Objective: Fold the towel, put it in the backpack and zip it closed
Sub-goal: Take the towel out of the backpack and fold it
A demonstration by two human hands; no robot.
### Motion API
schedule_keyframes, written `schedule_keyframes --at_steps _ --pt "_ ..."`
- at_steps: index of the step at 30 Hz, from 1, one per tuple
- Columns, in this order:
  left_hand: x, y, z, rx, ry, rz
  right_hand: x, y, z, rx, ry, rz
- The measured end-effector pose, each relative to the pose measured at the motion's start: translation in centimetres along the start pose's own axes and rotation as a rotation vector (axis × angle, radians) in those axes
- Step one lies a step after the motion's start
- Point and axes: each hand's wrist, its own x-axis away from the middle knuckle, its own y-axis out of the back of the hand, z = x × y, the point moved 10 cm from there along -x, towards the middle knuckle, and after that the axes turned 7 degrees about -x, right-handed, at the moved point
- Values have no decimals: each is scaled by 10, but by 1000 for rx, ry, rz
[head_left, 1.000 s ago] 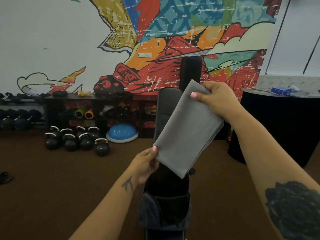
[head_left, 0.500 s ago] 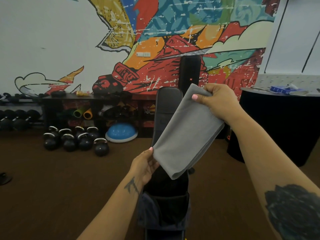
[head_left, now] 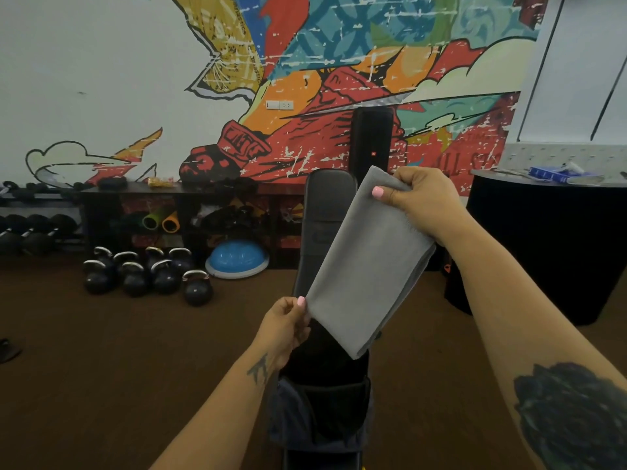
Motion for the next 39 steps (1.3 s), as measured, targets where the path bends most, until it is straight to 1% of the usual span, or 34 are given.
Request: schedule_keyframes --at_steps 3,4,5,7,9,10,12,14,17,19,22,25,27,28,30,33,36,39 --pt "8 -27 5 86 147 160 -2 -9 6 -19 29 73" --pt "8 -34 4 51 148 201 -2 -13 10 3 49 108" --pt "6 -38 1 -24 105 222 -1 -18 14 30 68 146" --pt "1 -38 -14 -199 -60 187 0 -27 19 48 96 216" --pt "3 -46 -36 -294 -255 196 2 -33 24 36 114 277" --pt "5 -52 -45 -330 -324 219 4 -34 27 19 116 306" --pt "7 -62 -53 -404 -386 268 6 -35 30 -39 112 339" --pt "8 -66 -53 -457 -396 307 4 -30 29 -84 106 317" --pt "7 -64 -44 -486 -401 361 -2 -14 22 -83 86 223" --pt "6 -54 -40 -461 -389 348 -5 -7 14 -73 68 182" --pt "3 -43 -38 -483 -385 307 -5 -5 4 -112 46 149" --pt "4 -38 -45 -527 -413 305 -4 -8 4 -155 44 147" --pt "7 -41 -56 -591 -431 340 -4 -13 11 -161 69 187" --pt "11 -44 -66 -590 -460 363 -3 -18 16 -161 81 222" --pt "18 -50 -89 -507 -498 397 1 -30 24 -155 103 306" --pt "31 -63 -115 -382 -494 457 7 -46 34 -157 124 392" --pt "34 -69 -113 -320 -426 505 8 -51 34 -198 109 413" --pt "34 -71 -92 -250 -279 602 5 -50 23 -243 59 394"
